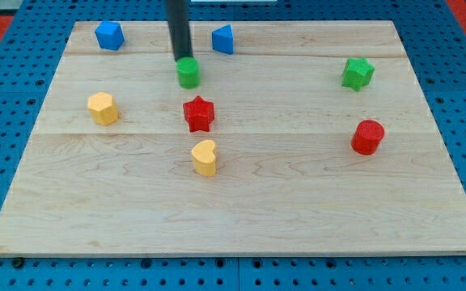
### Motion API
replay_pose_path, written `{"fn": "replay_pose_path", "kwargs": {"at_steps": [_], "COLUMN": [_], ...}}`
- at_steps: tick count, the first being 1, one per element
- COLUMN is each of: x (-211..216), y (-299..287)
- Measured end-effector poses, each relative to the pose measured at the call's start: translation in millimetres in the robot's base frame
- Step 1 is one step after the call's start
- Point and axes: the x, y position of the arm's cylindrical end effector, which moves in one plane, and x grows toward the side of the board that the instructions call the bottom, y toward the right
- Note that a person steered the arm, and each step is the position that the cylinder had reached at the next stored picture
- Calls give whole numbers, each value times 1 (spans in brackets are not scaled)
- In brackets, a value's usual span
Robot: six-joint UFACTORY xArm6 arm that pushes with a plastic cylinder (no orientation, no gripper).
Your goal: Nudge the yellow heart towards right
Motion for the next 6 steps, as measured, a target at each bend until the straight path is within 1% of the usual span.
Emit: {"fn": "replay_pose_path", "kwargs": {"at_steps": [1,2,3,4,5,6], "x": [14,55,116,172,202,222], "y": [-55,-93,-84,-51,21,50]}}
